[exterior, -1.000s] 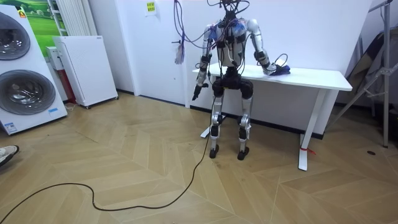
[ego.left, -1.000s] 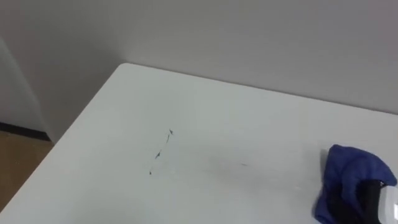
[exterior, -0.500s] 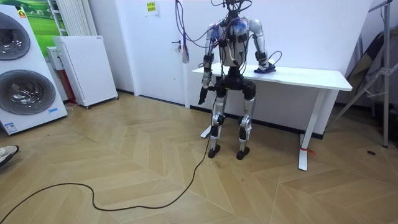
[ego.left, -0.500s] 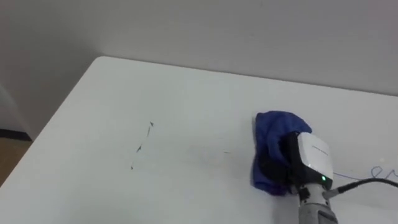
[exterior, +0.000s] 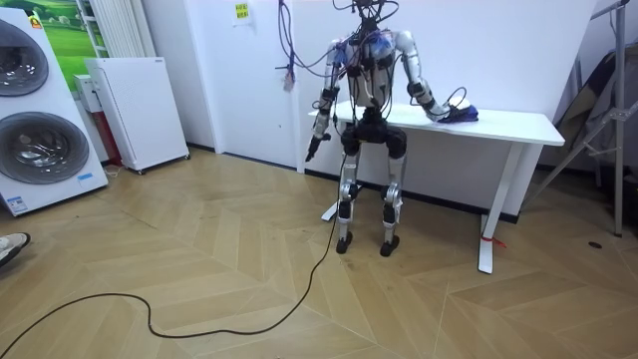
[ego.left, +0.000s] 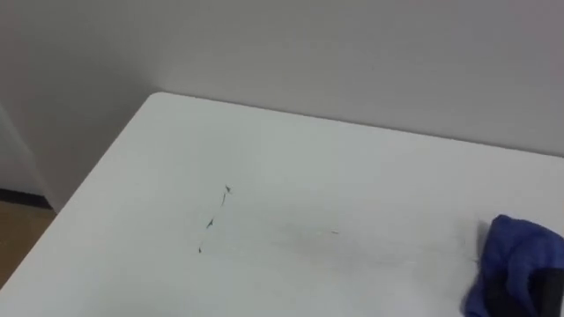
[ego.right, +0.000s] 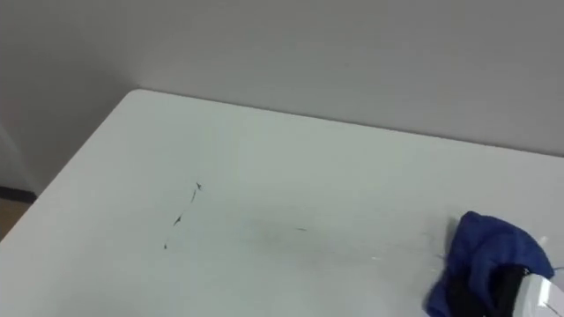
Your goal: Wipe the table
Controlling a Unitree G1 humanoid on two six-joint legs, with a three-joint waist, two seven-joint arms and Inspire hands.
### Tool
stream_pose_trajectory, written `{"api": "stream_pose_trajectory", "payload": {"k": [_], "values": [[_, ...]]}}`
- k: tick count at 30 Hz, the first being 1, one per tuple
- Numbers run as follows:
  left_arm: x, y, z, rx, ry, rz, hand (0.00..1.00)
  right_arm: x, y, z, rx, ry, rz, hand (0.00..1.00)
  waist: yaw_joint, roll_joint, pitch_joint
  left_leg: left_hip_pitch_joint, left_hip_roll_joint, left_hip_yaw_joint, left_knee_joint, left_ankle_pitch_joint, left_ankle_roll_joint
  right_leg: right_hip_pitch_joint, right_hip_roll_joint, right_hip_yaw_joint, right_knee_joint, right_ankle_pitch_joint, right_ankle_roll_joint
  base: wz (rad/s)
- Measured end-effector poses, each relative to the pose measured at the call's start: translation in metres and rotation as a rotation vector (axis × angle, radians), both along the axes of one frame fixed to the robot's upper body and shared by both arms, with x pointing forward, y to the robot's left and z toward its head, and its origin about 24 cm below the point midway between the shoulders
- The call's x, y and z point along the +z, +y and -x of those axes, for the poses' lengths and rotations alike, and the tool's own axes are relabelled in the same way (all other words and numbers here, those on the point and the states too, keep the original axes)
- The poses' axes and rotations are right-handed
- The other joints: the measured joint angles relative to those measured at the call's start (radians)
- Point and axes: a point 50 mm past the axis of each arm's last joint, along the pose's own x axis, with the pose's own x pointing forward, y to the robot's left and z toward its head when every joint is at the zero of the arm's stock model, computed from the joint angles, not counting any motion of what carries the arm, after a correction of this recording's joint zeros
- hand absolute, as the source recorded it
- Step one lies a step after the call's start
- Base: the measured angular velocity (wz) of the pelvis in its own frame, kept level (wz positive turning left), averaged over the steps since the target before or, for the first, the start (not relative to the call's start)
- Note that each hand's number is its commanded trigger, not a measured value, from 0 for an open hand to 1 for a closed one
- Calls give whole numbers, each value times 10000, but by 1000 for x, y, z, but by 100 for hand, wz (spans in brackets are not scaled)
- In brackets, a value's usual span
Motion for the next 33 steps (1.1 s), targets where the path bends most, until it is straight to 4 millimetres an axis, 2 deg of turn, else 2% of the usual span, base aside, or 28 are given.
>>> {"api": "stream_pose_trajectory", "payload": {"k": [2, 3, 5, 7, 8, 9, 10, 11, 12, 14, 15, 16, 17, 18, 19, 20, 21, 22, 23, 24, 25, 27, 29, 30, 32, 33], "values": [[-4, -10, -8, -180, -68, 291, 0, 0, 5, -14, 101, 33, -94, 100, 9, -6, 10, 49, 4, 52, -4, -6, -10, -59, 33, 118, 79, 29, -29, -25], [-8, -17, -14, -469, -30, 500, 0, -1, 13, -25, 273, 92, -233, 100, 78, 5, 16, 54, -1, 52, -5, -7, -9, -136, 97, 217, 76, 111, -82, -57], [-12, -26, -26, -662, -105, 768, 0, 1, 26, -43, 485, 214, -468, 100, 478, 33, 40, 46, 13, 28, -22, -35, 0, -344, 250, 228, 85, 294, -222, -81], [-15, -34, -35, -849, -152, 827, 0, 6, 61, -76, 1897, 336, -838, 100, 1002, 51, 82, 1, 11, -124, -19, -109, 23, -629, 457, 114, 91, 500, -461, -96], [-16, -36, -34, -894, -64, 844, 0, 8, 73, -85, 2430, 336, -1023, 100, 1117, 67, 109, -13, -1, -248, -15, -124, 46, -681, 498, 16, 86, 539, -516, -63], [-17, -38, -37, -1112, -56, 819, 0, 13, 98, -99, 3484, 332, -1374, 100, 1195, 68, 184, -57, -26, -555, 1, -167, 122, -726, 557, -73, 89, 553, -549, -19], [-17, -39, -38, -1177, -55, 836, 0, 16, 108, -104, 3967, 328, -1513, 100, 1216, 66, 191, -140, -27, -658, 33, -166, 118, -774, 577, -95, 91, 535, -575, 14], [-18, -43, -38, -1320, 1, 892, 0, 22, 126, -114, 4698, 209, -1835, 100, 1228, 90, 261, -272, -22, -834, 79, -144, 66, -833, 594, -169, 97, 474, -642, 38], [-18, -46, -36, -1410, 77, 974, 0, 27, 138, -123, 5322, 180, -1930, 100, 1256, 148, 363, -317, -20, -945, 69, -84, -26, -856, 597, -168, 94, 353, -652, 34], [-18, -48, -26, -1221, 209, 1086, 0, 32, 144, -131, 5877, 101, -1708, 100, 1436, 240, 391, -337, 7, -966, -61, 12, -50, -955, 622, -179, 119, 223, -625, 14], [-18, -47, -13, -1017, 531, 1172, 0, 30, 143, -130, 5925, 125, -1658, 100, 1417, 316, 372, -368, 25, -966, -76, 47, -73, -952, 618, -269, 113, 211, -679, 23], [-18, -45, 1, -728, 855, 1209, 0, 29, 139, -125, 5968, 64, -1643, 100, 1296, 265, 370, -381, 31, -954, -83, 51, -78, -942, 592, -323, 162, 153, -691, 30], [-18, -44, 7, -590, 986, 1208, 0, 27, 137, -123, 6016, -1, -1693, 100, 1216, 270, 353, -385, 30, -951, -66, 51, -77, -919, 574, -346, 180, 111, -676, 44], [-17, -40, 16, -237, 1155, 1233, 0, 23, 129, -117, 5974, -128, -1788, 100, 1018, 212, 344, -333, 30, -798, -37, 56, -76, -798, 543, -357, 154, 52, -628, 40], [-16, -38, 20, -32, 1211, 1198, 0, 20, 123, -112, 5765, -195, -1837, 100, 967, 180, 337, -311, 28, -656, -23, 56, -75, -781, 513, -364, 128, 21, -592, 56], [-14, -32, 20, 303, 1076, 1054, 0, 15, 107, -100, 5104, -375, -1904, 100, 862, 137, 306, -254, 7, -321, -4, 64, -60, -683, 411, -396, 147, -65, -501, 63], [-13, -24, 21, 533, 1043, 827, 0, 12, 87, -87, 4257, -561, -1770, 100, 662, 88, 317, -236, -75, -6, 6, 101, 1, -649, 252, -299, 299, -214, -377, 62], [-12, -20, 21, 661, 1003, 710, 0, 10, 77, -79, 3733, -626, -1675, 100, 628, 51, 319, -228, -114, 171, 10, 109, 26, -668, 168, -261, 430, -301, -304, 49], [-8, -8, 20, 992, 841, 382, 0, 8, 57, -62, 2655, -737, -1516, 100, 532, 30, 295, -179, -207, 420, 16, 98, 80, -673, 5, -216, 650, -464, -197, 28], [-4, 4, 21, 1137, 815, 10, 0, 5, 40, -46, 1652, -804, -1363, 100, 367, 12, 230, -169, -218, 613, 65, 24, 209, -733, -125, -143, 923, -617, -104, 9], [0, 13, 20, 1372, 654, -255, 0, 4, 26, -33, 807, -833, -1225, 100, 320, 1, 212, -159, -232, 774, 122, -60, 311, -839, -221, -68, 1213, -689, -53, -12], [6, 25, 17, 1437, 400, -582, 0, 3, 11, -23, 3, -730, -1099, 100, 208, -38, 193, -224, -247, 957, 234, -179, 398, -961, -289, -80, 1399, -677, -43, -36], [10, 30, 10, 1321, 27, -661, 0, 1, -1, -15, -443, -481, -887, 100, 140, 0, 131, -230, -201, 1158, 413, -312, 490, -961, -400, -145, 1442, -564, 6, -27], [10, 29, 5, 1122, -164, -616, 0, 2, -7, -13, -557, -335, -730, 100, 54, 83, 74, -244, -167, 1168, 543, -368, 551, -963, -498, -415, 1541, -470, 56, 0], [7, 22, -6, 705, -396, -421, 0, 1, -10, -13, -631, -128, -621, 100, -53, 218, 8, -260, -63, 1331, 711, -439, 601, -1023, -986, -754, 2188, -465, 86, 11], [5, 17, -15, 317, -505, -284, 0, 1, -9, -19, -772, -127, -604, 100, -6, 290, 2, -250, 63, 1626, 737, -444, 579, -1155, -1402, -617, 2568, -551, 187, -4]]}}
